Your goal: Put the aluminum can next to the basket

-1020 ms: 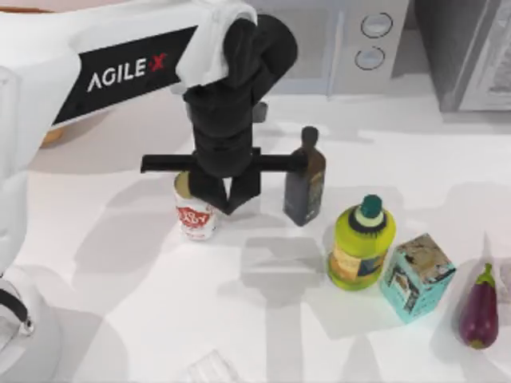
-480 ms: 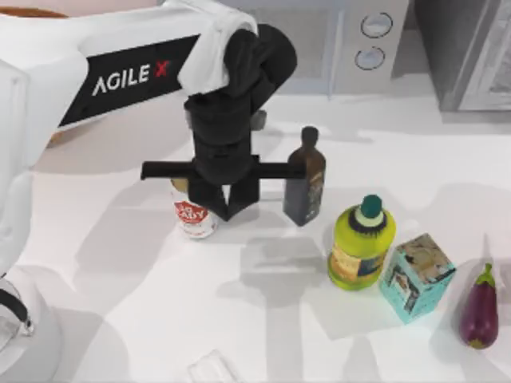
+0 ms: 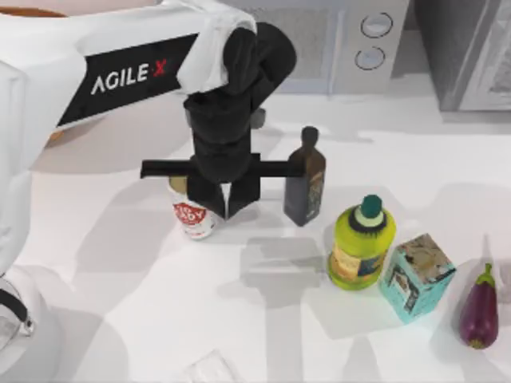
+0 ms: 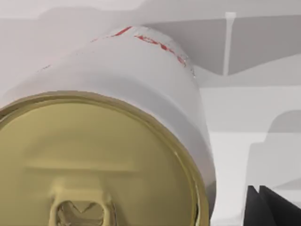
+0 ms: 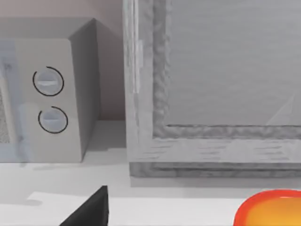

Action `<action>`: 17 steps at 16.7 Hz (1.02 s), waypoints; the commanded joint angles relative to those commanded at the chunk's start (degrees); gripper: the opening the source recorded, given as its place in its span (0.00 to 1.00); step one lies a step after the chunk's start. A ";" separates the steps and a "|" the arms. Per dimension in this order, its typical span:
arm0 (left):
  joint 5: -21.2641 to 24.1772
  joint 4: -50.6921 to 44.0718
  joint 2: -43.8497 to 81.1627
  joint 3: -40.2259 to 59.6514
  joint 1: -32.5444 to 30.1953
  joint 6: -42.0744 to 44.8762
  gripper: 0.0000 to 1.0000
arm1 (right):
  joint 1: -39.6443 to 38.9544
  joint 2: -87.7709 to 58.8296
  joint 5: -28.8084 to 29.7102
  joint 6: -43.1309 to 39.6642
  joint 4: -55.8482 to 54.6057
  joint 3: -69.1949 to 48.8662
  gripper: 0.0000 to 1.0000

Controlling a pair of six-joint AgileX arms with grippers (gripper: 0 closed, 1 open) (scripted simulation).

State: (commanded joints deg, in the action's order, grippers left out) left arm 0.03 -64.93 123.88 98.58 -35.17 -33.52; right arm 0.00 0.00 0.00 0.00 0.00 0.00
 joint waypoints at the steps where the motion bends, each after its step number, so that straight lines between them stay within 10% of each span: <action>1: 0.00 0.00 0.00 0.00 0.00 0.00 0.38 | 0.00 0.00 0.00 0.00 0.00 0.00 1.00; 9: 0.00 0.00 0.00 0.00 0.00 0.00 0.98 | 0.00 0.00 0.00 0.00 0.00 0.00 1.00; 17: 0.00 0.00 0.00 0.00 0.00 0.00 1.00 | 0.00 0.00 0.00 0.00 0.00 0.00 1.00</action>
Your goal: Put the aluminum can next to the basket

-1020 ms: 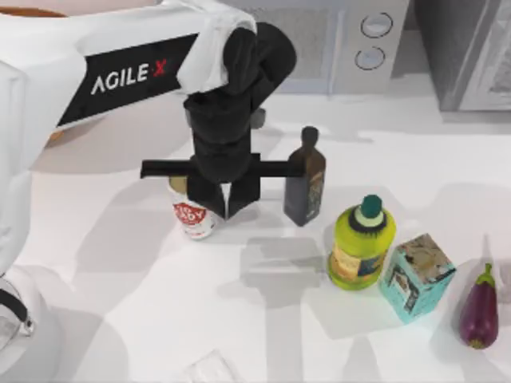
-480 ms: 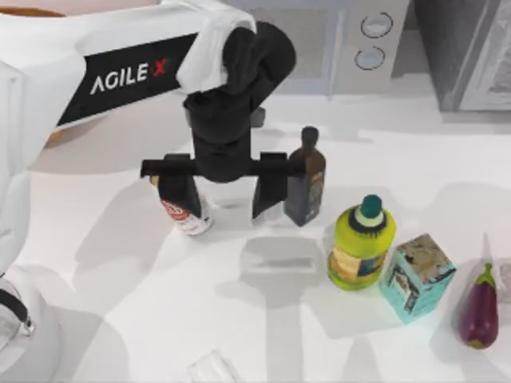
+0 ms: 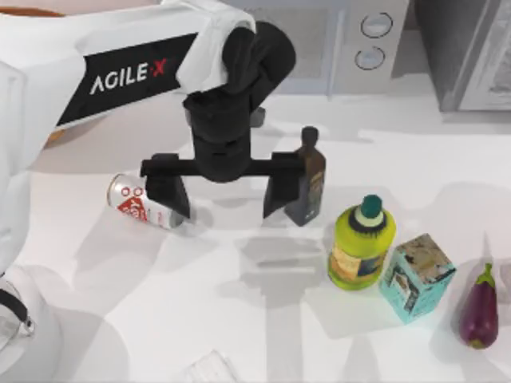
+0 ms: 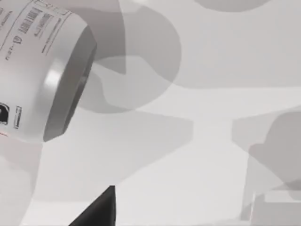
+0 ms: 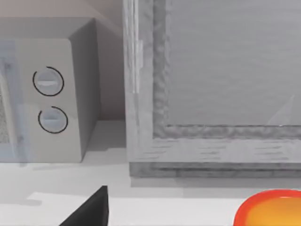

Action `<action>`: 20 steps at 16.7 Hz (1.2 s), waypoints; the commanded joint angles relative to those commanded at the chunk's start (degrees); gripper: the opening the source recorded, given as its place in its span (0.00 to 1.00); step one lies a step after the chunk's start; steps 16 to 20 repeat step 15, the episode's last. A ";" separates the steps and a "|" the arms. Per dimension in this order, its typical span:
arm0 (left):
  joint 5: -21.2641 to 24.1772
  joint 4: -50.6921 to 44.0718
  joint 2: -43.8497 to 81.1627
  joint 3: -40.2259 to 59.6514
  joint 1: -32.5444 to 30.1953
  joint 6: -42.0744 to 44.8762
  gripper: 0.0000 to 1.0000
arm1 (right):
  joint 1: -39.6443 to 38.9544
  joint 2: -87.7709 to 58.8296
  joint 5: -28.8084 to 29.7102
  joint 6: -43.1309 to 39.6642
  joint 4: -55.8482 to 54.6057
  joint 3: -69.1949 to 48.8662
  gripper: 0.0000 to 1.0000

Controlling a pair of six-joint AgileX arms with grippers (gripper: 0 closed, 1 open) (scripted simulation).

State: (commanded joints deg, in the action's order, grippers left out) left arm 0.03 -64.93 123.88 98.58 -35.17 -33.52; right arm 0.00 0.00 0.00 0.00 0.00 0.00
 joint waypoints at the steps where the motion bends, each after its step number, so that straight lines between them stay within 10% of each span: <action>1: 0.01 -0.01 0.04 0.00 -0.10 0.00 1.00 | 0.00 0.00 0.00 0.00 0.00 0.00 1.00; 20: 0.00 -8.43 -1.21 7.17 -0.16 -0.07 1.00 | 0.00 0.00 0.00 0.00 0.00 0.00 1.00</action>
